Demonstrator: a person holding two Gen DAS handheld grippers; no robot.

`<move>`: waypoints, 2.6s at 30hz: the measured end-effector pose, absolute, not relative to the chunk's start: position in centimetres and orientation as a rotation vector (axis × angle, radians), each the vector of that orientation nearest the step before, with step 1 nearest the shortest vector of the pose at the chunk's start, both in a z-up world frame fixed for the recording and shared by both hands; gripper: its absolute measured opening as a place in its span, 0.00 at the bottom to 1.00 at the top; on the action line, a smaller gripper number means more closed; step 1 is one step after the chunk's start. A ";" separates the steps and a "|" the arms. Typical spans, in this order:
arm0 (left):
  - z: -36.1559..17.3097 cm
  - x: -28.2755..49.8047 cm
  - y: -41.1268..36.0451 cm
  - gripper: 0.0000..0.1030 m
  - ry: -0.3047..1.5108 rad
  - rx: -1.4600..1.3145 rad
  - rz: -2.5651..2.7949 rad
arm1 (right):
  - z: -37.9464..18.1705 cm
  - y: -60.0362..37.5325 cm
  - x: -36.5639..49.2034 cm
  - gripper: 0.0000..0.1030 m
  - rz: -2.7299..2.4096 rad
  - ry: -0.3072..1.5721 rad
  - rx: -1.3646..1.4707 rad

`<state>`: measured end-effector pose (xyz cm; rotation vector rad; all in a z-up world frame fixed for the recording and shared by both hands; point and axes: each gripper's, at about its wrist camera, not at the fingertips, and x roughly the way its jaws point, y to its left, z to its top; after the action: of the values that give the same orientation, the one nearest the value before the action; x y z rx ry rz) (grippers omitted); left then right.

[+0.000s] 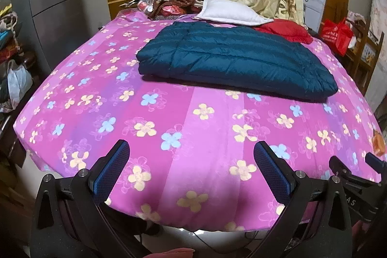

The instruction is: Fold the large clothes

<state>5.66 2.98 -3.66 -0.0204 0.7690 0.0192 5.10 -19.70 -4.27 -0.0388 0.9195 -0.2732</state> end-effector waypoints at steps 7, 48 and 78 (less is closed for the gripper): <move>-3.8 5.6 3.9 1.00 0.767 -0.047 0.033 | -3.9 -19.2 4.8 0.95 -0.283 0.894 -0.051; -5.2 5.4 1.2 1.00 0.817 0.013 -0.049 | -5.7 -20.0 4.9 0.95 -0.269 0.907 0.002; -6.3 5.8 0.4 1.00 0.849 0.023 -0.058 | -6.2 -19.1 5.3 0.95 -0.257 0.919 -0.035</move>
<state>5.77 0.41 -6.27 0.0230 0.8491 -0.0585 5.31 -19.13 -6.24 -0.0352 0.9193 -0.2570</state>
